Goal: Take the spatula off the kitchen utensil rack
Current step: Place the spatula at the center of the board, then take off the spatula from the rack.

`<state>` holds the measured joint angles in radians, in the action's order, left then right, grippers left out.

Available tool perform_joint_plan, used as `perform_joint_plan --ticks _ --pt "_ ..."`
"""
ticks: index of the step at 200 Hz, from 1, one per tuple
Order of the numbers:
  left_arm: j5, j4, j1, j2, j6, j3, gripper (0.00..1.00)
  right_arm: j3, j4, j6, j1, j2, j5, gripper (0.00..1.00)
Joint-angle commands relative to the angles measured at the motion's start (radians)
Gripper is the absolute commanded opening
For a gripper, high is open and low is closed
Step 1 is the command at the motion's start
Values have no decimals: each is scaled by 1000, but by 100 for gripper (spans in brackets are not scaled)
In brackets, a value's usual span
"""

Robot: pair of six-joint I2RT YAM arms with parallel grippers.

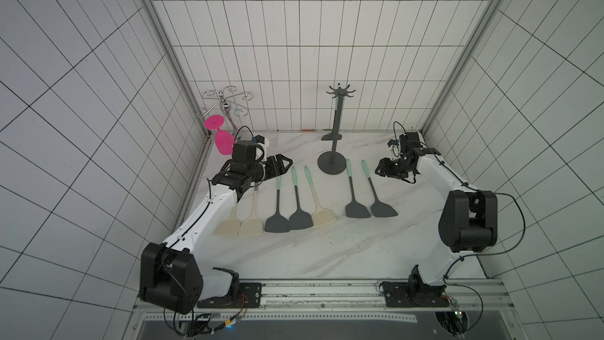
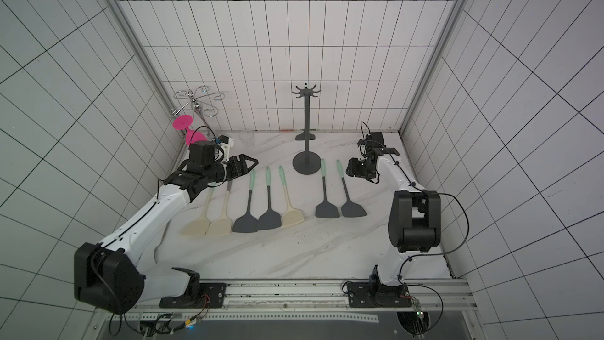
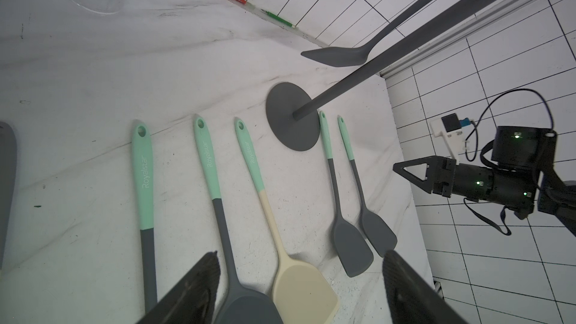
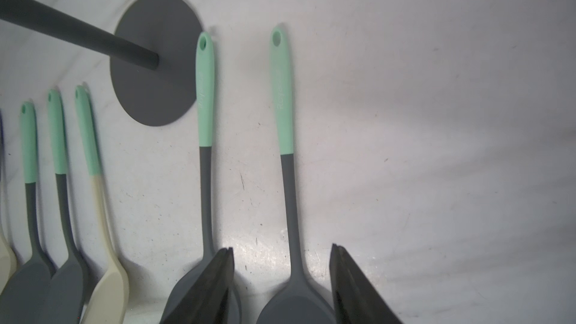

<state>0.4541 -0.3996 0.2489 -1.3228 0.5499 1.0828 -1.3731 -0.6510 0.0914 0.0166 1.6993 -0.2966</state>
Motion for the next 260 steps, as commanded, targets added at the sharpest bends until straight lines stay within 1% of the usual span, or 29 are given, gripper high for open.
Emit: perform_joint_plan --ticks 1,23,53,69,95,120,139,159,172,188,203,221,233,247,260 --pt "-55 65 37 -19 -15 76 78 -100 -9 47 33 -77 43 53" --pt "-116 163 101 -73 -59 134 77 -184 31 92 89 -125 72 53" --pt "-142 378 183 -166 -169 197 76 -317 102 154 167 -159 126 54" --pt "-143 442 212 -237 -241 263 76 -367 164 185 205 -170 171 54" --pt "-83 484 226 -380 -348 397 74 -386 315 196 269 -187 271 55" --pt "-135 557 232 -494 -404 485 72 -390 459 196 317 -171 310 55" --pt "-144 556 223 -569 -441 563 71 -463 478 190 337 -113 316 56" --pt "-59 560 192 -642 -429 648 67 -564 478 190 350 -30 298 56" --pt "19 599 161 -685 -377 689 62 -635 477 190 357 28 279 56" --pt "100 676 127 -743 -304 732 54 -722 474 190 365 105 252 56" --pt "169 699 105 -809 -261 808 48 -797 465 187 370 175 222 56" --pt "263 680 98 -893 -248 924 48 -870 444 177 370 244 197 56" --pt "304 667 100 -943 -248 993 52 -897 433 165 370 279 190 56" --pt "327 672 103 -987 -236 1046 57 -904 429 154 370 303 183 56" --pt "337 694 106 -1023 -218 1076 58 -906 427 145 371 320 177 56"
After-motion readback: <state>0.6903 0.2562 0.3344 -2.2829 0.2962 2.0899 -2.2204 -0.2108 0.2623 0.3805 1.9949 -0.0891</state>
